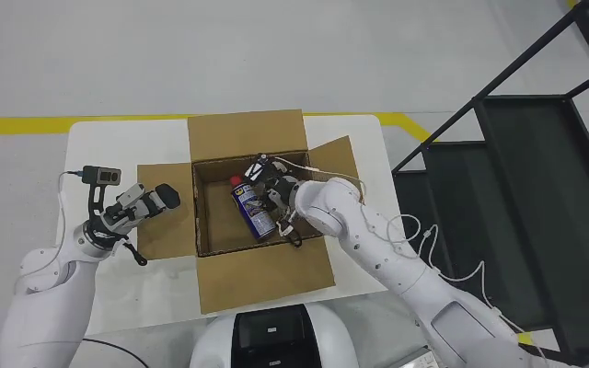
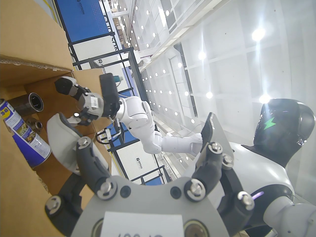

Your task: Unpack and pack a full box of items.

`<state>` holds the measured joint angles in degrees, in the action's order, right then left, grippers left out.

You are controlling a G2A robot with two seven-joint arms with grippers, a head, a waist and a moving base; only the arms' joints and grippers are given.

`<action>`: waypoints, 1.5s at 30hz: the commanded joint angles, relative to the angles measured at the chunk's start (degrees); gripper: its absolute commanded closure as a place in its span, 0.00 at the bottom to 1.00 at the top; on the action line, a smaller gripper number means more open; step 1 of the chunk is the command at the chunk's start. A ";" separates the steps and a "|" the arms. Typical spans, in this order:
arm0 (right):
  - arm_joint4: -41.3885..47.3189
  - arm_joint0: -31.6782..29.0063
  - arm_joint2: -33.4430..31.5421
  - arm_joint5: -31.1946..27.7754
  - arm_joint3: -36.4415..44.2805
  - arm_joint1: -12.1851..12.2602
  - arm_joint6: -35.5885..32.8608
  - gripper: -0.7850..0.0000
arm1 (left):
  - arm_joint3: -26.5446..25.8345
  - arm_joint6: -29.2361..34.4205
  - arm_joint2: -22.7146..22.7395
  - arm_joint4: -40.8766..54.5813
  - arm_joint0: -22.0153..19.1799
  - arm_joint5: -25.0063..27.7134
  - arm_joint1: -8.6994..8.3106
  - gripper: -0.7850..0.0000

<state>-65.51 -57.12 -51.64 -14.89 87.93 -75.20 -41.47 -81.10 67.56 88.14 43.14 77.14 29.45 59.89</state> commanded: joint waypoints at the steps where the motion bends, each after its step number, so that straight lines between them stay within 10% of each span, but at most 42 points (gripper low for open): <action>1: 4.74 -3.33 -4.52 -3.97 5.42 1.11 -1.64 0.00 | 0.00 0.00 0.00 0.00 0.00 0.00 0.00 0.00; 20: 60.37 -21.40 -42.22 -22.54 22.98 8.70 -24.22 0.00 | 8.22 -3.56 11.39 -4.33 3.27 1.04 -1.78 0.00; 36: 65.13 -26.38 -49.35 -24.41 10.84 10.31 -14.93 0.00 | 19.88 -6.65 -0.28 -9.56 -7.19 1.44 0.16 0.00; 45: 66.44 -28.52 -48.99 -25.75 5.39 10.75 -10.99 0.00 | 10.05 7.20 -0.43 3.31 -5.12 0.08 0.11 0.00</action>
<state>0.42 -85.54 -100.91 -40.17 93.94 -64.51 -52.16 -68.91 74.03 87.61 45.09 71.33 30.69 60.05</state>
